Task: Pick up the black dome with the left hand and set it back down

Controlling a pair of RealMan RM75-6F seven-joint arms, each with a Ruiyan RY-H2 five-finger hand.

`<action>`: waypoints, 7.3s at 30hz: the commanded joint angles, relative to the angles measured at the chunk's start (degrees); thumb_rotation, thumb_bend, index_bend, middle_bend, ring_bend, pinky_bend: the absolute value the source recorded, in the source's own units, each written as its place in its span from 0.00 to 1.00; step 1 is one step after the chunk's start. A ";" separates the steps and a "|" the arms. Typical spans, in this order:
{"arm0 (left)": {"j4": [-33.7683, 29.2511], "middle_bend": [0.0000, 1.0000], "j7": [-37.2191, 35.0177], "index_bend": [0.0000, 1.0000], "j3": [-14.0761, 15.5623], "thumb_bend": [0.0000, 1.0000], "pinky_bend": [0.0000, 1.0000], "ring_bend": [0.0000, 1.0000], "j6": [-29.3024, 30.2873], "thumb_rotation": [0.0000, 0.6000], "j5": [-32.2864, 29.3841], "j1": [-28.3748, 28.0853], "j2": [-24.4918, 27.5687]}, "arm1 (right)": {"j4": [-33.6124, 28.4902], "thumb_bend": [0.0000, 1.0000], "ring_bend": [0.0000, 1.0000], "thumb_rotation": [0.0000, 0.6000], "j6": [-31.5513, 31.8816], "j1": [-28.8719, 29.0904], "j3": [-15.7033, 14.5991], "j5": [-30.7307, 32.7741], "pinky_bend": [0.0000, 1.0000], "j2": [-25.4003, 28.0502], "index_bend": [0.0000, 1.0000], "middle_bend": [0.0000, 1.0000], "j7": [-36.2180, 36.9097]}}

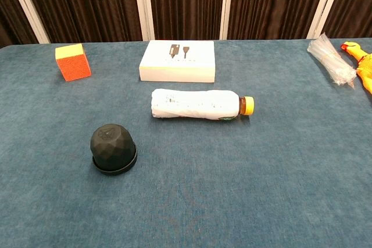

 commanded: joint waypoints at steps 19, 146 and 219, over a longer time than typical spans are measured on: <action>2.77 0.04 -4.70 0.05 0.08 0.25 0.05 0.00 -6.06 1.00 -0.87 -2.66 -1.44 | -2.07 0.26 0.19 1.00 -0.37 -0.35 -0.49 0.13 0.19 0.72 0.00 0.00 0.29; 35.30 0.22 -25.69 0.09 1.93 0.07 0.00 0.00 -20.91 1.00 2.51 -17.25 -48.45 | -1.15 0.26 0.19 1.00 -2.20 -0.78 -0.92 1.80 0.19 1.74 0.00 0.00 4.91; -4.68 0.51 -49.28 0.35 1.93 0.48 0.00 0.00 -41.09 1.00 3.89 -22.57 -11.43 | -1.51 0.26 0.19 1.00 -4.00 -0.14 -0.58 2.70 0.19 2.66 0.00 0.00 6.70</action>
